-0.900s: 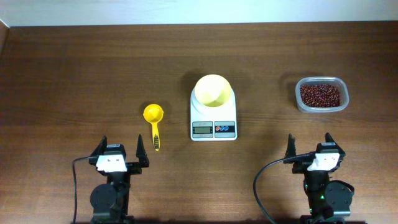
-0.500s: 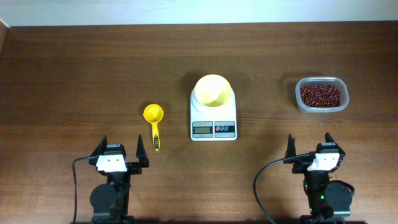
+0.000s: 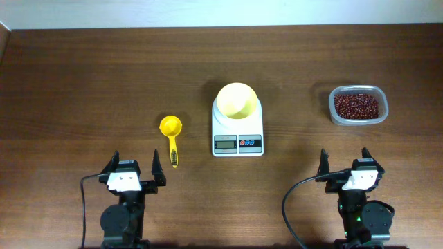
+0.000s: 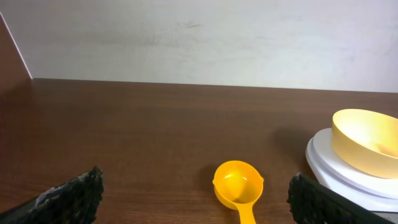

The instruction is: Scoop item into bowl and weigh 50g on scale

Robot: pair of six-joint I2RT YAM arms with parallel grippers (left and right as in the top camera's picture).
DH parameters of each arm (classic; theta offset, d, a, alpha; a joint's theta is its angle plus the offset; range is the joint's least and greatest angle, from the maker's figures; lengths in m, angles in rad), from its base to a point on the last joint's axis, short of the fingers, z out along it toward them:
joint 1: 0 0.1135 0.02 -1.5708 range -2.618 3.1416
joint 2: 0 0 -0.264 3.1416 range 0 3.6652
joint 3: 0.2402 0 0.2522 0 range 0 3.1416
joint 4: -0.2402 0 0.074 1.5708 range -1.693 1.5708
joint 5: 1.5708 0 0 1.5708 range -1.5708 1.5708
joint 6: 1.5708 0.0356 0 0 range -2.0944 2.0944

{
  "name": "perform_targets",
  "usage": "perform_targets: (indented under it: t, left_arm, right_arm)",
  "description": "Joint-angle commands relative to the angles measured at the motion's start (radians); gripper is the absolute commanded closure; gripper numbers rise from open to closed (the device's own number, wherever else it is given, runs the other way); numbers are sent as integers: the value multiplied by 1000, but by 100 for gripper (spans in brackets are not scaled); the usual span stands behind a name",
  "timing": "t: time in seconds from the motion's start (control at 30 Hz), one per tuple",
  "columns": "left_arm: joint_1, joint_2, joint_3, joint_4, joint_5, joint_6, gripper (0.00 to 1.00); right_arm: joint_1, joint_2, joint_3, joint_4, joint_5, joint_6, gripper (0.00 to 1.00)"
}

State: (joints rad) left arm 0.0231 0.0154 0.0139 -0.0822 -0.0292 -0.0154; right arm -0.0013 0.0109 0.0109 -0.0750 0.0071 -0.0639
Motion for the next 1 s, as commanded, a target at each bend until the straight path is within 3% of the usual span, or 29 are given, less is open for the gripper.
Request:
perform_targets:
  t: [0.0,0.53,0.67,0.73,0.83,0.97]
  left_arm:
    - [6,-9,-5,-2,15,2,1]
    - [6,-9,-5,0,16,2,1]
    - [6,-9,-5,21,193,2,1]
    - [6,-9,-5,89,237,1,1]
    - [6,-9,-2,330,372,1,1]
    - [6,-8,62,365,373,2,1]
  right_arm:
    - [-5,-7,-5,-7,-2,-3,1]
    - [-5,-7,-5,-7,-2,-3,1]
    - [-5,-7,-5,-7,-2,-4,1]
    - [-5,-7,-5,-7,-2,-3,1]
    - [-5,-7,-5,-7,-2,-3,1]
    - [-5,-7,-5,-7,-2,-3,1]
